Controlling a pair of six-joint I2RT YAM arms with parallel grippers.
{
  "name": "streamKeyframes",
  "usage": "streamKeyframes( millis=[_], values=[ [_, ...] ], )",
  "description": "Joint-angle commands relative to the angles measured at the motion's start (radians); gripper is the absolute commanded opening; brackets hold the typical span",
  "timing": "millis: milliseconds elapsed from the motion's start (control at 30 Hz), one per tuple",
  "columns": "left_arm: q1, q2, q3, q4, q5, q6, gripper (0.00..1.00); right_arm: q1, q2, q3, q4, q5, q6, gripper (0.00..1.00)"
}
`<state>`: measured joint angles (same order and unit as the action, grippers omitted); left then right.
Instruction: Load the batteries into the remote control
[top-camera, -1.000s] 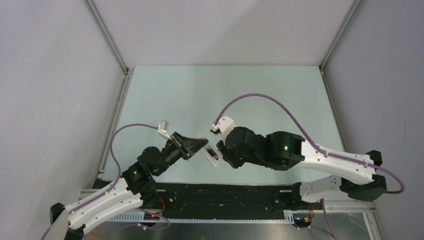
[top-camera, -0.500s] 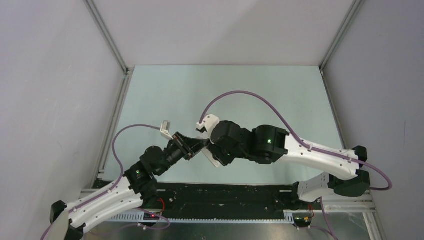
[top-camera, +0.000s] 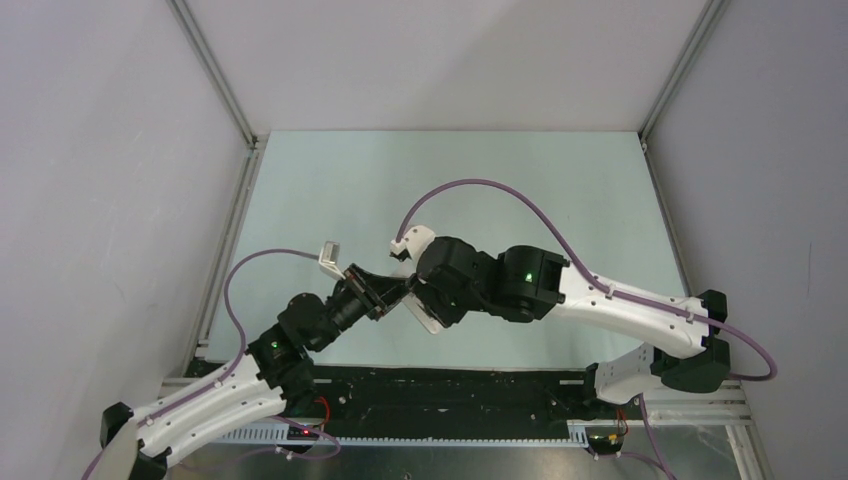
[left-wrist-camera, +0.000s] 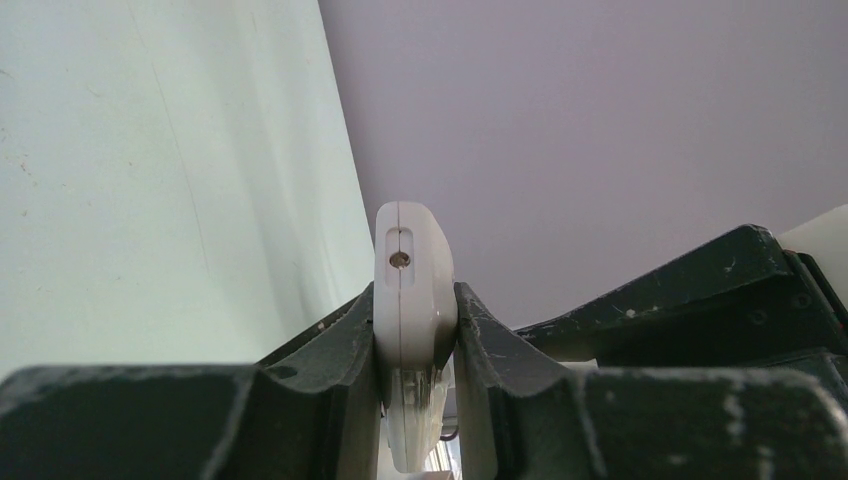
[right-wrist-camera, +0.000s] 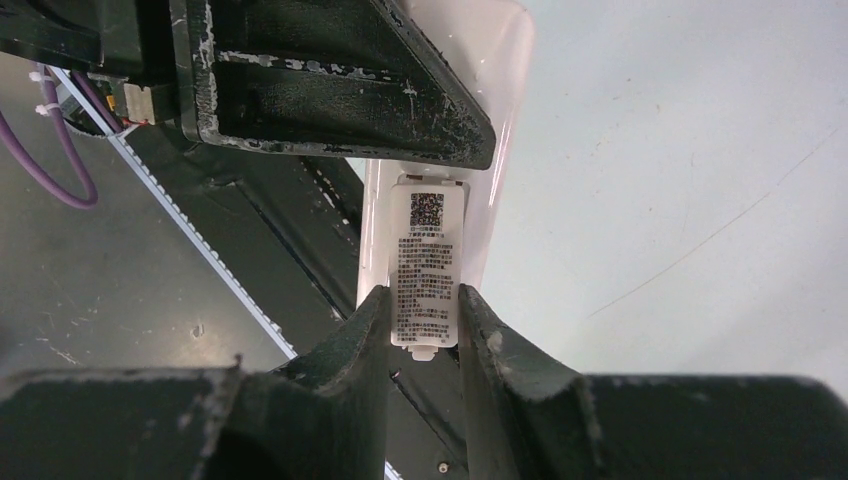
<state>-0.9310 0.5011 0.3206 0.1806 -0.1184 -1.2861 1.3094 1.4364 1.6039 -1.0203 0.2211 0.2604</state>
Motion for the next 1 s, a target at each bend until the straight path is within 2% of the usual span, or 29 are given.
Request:
streamKeyframes(
  millis=[0,967],
  values=[
    [-0.002,-0.014,-0.009,0.059,0.005,-0.019,0.00,-0.004,0.005,0.023,0.014,0.002,0.002,0.18],
    [-0.002,-0.006,-0.011,0.062,0.007,-0.026,0.00,-0.015,0.060,0.058,-0.027,0.048,0.062,0.18]
  ],
)
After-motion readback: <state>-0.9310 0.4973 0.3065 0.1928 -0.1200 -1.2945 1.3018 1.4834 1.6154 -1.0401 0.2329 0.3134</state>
